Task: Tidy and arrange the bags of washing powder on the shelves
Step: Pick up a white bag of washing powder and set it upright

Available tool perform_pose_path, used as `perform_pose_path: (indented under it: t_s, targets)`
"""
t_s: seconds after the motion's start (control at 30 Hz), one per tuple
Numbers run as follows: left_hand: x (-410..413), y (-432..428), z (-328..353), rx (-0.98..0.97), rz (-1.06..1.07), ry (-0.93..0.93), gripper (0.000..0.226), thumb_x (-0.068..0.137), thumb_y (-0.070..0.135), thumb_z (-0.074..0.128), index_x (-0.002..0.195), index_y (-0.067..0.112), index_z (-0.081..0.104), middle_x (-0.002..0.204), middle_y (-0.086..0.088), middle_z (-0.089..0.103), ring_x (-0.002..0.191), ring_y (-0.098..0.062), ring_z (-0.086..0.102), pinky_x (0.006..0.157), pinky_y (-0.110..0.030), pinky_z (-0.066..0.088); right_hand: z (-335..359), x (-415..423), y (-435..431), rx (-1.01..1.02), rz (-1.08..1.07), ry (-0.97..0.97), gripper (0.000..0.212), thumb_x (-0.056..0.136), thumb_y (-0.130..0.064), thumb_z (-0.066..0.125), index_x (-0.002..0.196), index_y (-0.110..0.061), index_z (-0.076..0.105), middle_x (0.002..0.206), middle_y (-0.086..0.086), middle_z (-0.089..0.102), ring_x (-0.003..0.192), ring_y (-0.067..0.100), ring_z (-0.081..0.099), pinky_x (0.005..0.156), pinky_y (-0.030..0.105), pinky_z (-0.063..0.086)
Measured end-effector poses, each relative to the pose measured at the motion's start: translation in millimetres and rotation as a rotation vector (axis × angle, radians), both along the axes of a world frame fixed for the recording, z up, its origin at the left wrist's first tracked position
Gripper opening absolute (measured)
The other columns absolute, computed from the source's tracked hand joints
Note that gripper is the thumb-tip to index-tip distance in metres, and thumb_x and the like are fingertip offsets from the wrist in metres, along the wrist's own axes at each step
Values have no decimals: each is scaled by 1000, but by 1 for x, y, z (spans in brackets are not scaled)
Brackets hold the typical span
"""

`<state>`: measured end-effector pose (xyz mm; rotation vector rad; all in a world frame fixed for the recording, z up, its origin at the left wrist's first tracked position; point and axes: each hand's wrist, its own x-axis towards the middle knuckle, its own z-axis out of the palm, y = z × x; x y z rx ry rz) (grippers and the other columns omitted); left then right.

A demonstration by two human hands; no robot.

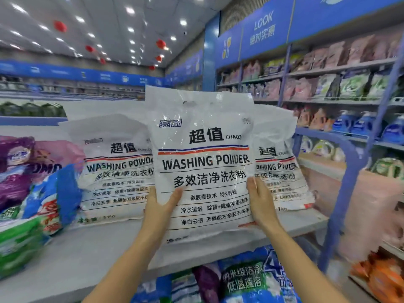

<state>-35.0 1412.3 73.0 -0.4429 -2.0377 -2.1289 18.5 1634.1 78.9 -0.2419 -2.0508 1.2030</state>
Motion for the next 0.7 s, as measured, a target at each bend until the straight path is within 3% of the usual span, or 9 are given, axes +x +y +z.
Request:
perform_pose_path:
  t_s: [0.07, 0.13, 0.2, 0.27, 0.33, 0.4, 0.5, 0.6, 0.7]
  targets:
    - [0, 6, -10, -53, 4, -34, 63, 74, 61, 54, 128, 31, 44, 98, 32, 51, 85, 15, 52, 72, -6, 38, -19, -10, 8, -33, 35, -58, 53, 93, -54, 30, 134, -22, 44, 105, -28, 41, 104, -5, 40, 95, 18, 26]
    - [-2, 10, -19, -53, 17, -110, 59, 76, 66, 45, 127, 36, 43, 113, 26, 52, 95, 19, 50, 82, -10, 40, -33, -17, 11, -65, 48, -58, 56, 94, -51, 30, 134, -16, 45, 102, -25, 41, 105, 0, 38, 94, 22, 25]
    - [-5, 16, -28, -57, 105, -155, 69, 84, 66, 40, 143, 29, 34, 137, 13, 44, 125, -4, 42, 106, -32, 34, -36, -23, 12, -41, 58, -13, 51, 90, -55, 28, 115, -20, 55, 92, -25, 48, 91, 2, 48, 87, 22, 34]
    - [-5, 25, -31, -56, 154, -150, 72, 85, 66, 41, 145, 26, 34, 144, 5, 41, 132, -19, 38, 113, -44, 28, -35, -26, 16, -28, 62, 24, 43, 84, -60, 26, 83, -25, 52, 73, -13, 50, 70, 4, 49, 67, 23, 37]
    - [-3, 33, -32, -43, 175, -128, 59, 84, 66, 41, 132, 31, 44, 130, 15, 49, 121, -10, 44, 108, -35, 31, -35, -27, 21, -23, 45, 61, 40, 83, -60, 26, 72, -26, 45, 63, -7, 45, 58, 6, 42, 59, 27, 34]
    - [-3, 40, -31, -43, 193, -139, 25, 87, 63, 41, 102, 44, 46, 101, 32, 46, 94, 4, 45, 87, -22, 34, -35, -28, 27, -25, 41, 77, 42, 86, -58, 27, 75, -24, 49, 63, -3, 48, 57, 8, 45, 59, 32, 36]
    - [0, 47, -29, -57, 208, -105, 13, 89, 60, 40, 82, 49, 43, 91, 28, 46, 84, 9, 45, 77, -24, 33, -40, -31, 35, -9, 36, 47, 56, 91, -53, 26, 115, -12, 56, 91, -12, 58, 84, 12, 56, 79, 28, 41]
    - [-1, 47, -30, -76, 218, -91, 15, 92, 58, 36, 92, 45, 44, 99, 23, 48, 100, -6, 48, 88, -31, 34, -46, -33, 37, 54, -7, 38, 61, 87, -60, 20, 114, -17, 53, 82, -10, 54, 80, 13, 51, 75, 30, 37]
    - [3, 40, -29, -84, 193, -75, 32, 96, 51, 33, 122, 33, 36, 98, 29, 41, 93, 1, 43, 88, -27, 31, -43, -30, 34, 133, -136, 38, 50, 95, -54, 21, 108, -15, 49, 80, -8, 52, 73, 16, 50, 60, 25, 32]
